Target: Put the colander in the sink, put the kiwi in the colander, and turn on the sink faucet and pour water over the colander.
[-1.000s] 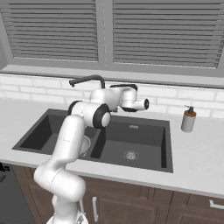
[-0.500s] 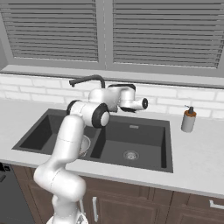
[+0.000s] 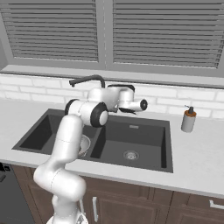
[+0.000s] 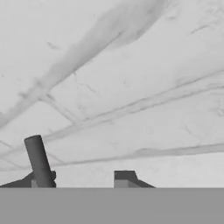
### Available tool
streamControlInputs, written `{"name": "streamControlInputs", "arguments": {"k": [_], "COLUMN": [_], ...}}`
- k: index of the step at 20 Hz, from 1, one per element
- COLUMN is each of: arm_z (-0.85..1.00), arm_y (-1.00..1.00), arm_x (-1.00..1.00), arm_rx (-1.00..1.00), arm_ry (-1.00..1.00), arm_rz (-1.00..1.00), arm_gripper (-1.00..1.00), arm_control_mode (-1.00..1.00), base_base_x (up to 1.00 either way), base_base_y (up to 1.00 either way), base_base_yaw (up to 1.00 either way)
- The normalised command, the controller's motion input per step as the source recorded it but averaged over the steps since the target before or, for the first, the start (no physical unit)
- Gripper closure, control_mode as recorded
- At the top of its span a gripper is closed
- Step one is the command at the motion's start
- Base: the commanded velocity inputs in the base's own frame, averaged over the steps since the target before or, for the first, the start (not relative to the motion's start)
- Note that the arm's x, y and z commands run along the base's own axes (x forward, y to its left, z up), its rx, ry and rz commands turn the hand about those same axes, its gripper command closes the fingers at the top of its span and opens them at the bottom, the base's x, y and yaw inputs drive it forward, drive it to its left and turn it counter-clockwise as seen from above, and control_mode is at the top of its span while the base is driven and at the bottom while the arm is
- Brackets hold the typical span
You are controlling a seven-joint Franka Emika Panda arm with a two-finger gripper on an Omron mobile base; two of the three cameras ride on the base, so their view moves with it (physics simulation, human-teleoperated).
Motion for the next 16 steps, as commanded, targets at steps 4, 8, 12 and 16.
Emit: {"name": "streamControlInputs", "arguments": {"k": [4, 8, 12, 16], "arm_z": [-0.11, -0.15, -0.18, -0.10], "arm_y": [-1.00, -1.00, -1.00, -1.00], "arm_x": [0.00, 0.00, 0.00, -0.04], "arm_rx": [0.00, 0.00, 0.00, 0.00], "arm_ry": [0.05, 0.07, 0.08, 0.06], "arm_rz": [-0.14, -0.15, -0.14, -0.12], "arm_gripper": [1.00, 1.00, 1.00, 1.00], "arm_control_mode": [-1.00, -1.00, -1.00, -1.00], "base_base_x": [0.00, 0.00, 0.00, 0.00], "base_base_y": [0.00, 0.00, 0.00, 0.00], "base_base_yaw": [0.00, 0.00, 0.00, 0.00]}}
